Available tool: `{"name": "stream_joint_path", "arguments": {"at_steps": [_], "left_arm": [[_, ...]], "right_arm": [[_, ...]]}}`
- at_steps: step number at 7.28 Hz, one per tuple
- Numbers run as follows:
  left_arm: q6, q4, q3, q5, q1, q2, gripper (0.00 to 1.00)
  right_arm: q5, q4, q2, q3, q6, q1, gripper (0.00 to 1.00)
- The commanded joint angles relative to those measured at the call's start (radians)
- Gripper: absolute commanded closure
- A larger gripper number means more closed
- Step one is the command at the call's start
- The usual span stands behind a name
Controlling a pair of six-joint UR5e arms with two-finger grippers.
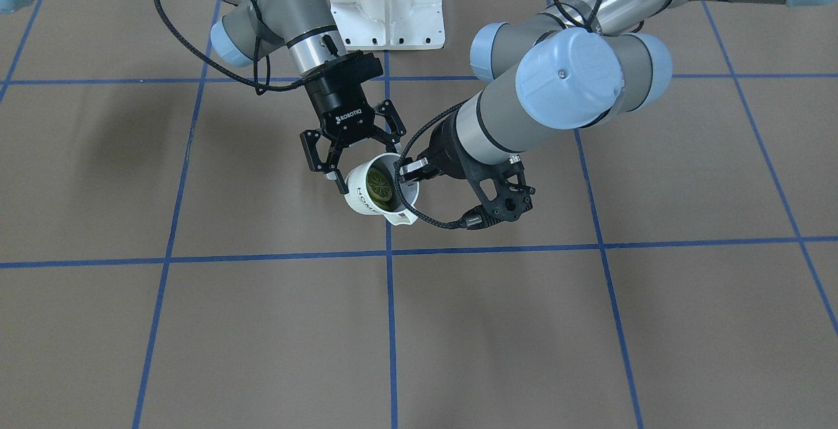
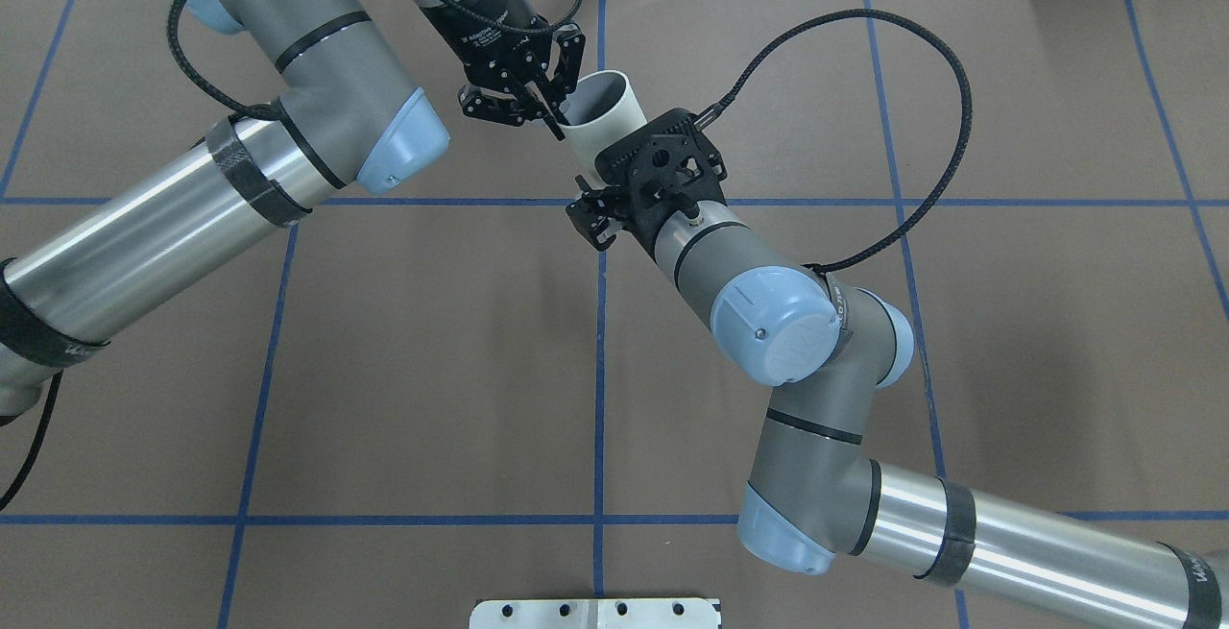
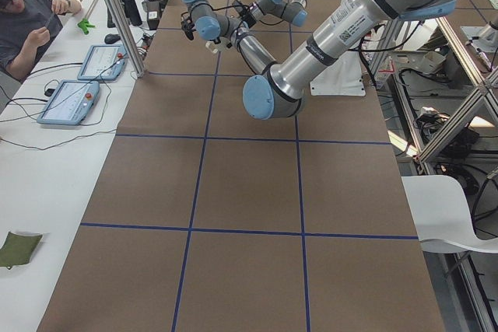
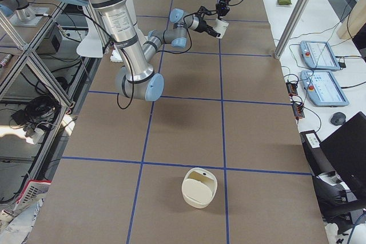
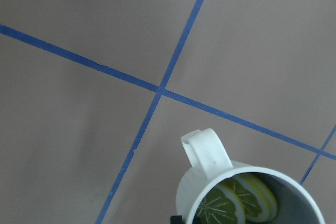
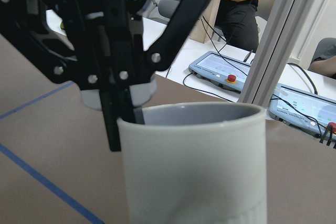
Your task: Left arm hands cup to right arm to dump lemon
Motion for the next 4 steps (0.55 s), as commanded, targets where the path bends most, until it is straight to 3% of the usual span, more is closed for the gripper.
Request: {"name": "stream_joint_path", "arguments": {"at_steps": [1, 4], "left_arm": [[-0.003, 0.002, -0.007, 0.001, 0.009, 0.001, 1.00], [-0.003, 0.002, -0.007, 0.001, 0.015, 0.007, 1.00]], "right_arm": [[0.000, -0.001, 0.000, 0.000, 0.000, 0.000, 0.01], [0.000, -0.001, 0.000, 0.000, -0.002, 0.000, 0.01]]}}
